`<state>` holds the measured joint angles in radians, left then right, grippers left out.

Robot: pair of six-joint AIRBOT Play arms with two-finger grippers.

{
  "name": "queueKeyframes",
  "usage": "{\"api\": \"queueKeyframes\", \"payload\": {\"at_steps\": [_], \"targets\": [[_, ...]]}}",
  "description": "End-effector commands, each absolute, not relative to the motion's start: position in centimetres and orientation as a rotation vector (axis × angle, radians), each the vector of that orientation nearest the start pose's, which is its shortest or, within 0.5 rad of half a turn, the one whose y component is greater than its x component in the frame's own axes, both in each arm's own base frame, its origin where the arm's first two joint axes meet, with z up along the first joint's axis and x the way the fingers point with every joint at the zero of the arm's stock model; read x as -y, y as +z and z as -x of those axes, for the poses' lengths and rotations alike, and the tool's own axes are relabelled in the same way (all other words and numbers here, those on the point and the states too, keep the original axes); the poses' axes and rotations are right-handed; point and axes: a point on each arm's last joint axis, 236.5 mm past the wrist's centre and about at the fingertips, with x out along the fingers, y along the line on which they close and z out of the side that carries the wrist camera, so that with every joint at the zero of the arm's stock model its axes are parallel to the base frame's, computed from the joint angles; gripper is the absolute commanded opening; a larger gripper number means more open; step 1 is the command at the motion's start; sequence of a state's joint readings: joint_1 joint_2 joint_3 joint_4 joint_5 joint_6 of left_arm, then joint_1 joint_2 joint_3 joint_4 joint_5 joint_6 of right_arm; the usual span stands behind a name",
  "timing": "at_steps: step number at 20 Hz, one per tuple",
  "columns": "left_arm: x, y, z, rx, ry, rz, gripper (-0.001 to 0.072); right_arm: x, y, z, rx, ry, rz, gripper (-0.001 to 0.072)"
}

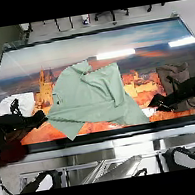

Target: Fold the shirts.

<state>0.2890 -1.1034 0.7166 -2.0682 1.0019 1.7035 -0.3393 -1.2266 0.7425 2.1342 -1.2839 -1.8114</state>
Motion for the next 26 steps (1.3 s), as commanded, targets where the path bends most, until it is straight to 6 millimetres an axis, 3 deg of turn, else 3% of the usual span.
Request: {"api": "queueKeyframes", "payload": {"at_steps": [1,4,5,6,10,14,17,18,19,20,22,23,24,25,26], "targets": [[0.5,-4.9,-31.4,-1.256,-0.011,0.615,0.0021,-3.7,-8.3,-26.1,-1.584,0.316,-0.672,0.0567],[1.4,-5.5,-31.3,-1.285,-0.032,0.648,0.0021,-5.8,-9.6,-25.8,-1.622,0.446,-0.707,0.0559],[1.6,-5.6,-31.3,-1.293,-0.039,0.654,0.0021,-6.4,-10.0,-25.6,-1.643,0.467,-0.698,0.0473],[1.6,-5.8,-31.2,-1.299,-0.04,0.657,0.0021,-7.0,-10.3,-25.3,-1.66,0.491,-0.678,0.0432],[1.6,-5.6,-31.3,-1.294,-0.041,0.657,0.0021,-9.3,-11.3,-24.2,-1.726,0.563,-0.617,0.0432],[1.6,-5.6,-31.3,-1.293,-0.046,0.651,0.0021,-9.7,-11.4,-23.9,-1.74,0.574,-0.62,0.0426],[2.0,-5.3,-31.5,-1.28,-0.061,0.661,0.0021,-11.3,-10.1,-24.4,-1.693,0.668,-0.662,0.0019],[2.7,-4.3,-32.1,-1.242,-0.103,0.674,0.0021,-12.5,-9.0,-25.2,-1.647,0.713,-0.717,0.0018],[3.7,-2.3,-33.2,-1.173,-0.155,0.707,0.0021,-13.7,-6.9,-26.4,-1.569,0.789,-0.772,0.0018],[4.5,1.0,-34.6,-1.081,-0.212,0.722,0.0021,-14.6,-4.3,-28.1,-1.473,0.855,-0.808,0.0018],[4.9,11.3,-36.7,-0.841,-0.299,0.648,0.0021,-15.4,4.8,-32.5,-1.2,0.981,-0.803,0.0018],[4.8,18.3,-37.0,-0.678,-0.326,0.566,0.0021,-15.3,11.8,-34.4,-1.006,1.039,-0.757,0.0018],[4.6,26.6,-36.5,-0.474,-0.333,0.478,0.0021,-14.8,19.8,-35.4,-0.794,1.069,-0.675,0.0018],[4.6,34.7,-34.7,-0.268,-0.332,0.403,0.0021,-14.2,27.1,-35.2,-0.612,1.055,-0.558,0.0018],[5.0,43.0,-31.2,-0.056,-0.333,0.33,0.0021,-13.6,34.4,-34.0,-0.418,1.006,-0.409,0.0018]]}}
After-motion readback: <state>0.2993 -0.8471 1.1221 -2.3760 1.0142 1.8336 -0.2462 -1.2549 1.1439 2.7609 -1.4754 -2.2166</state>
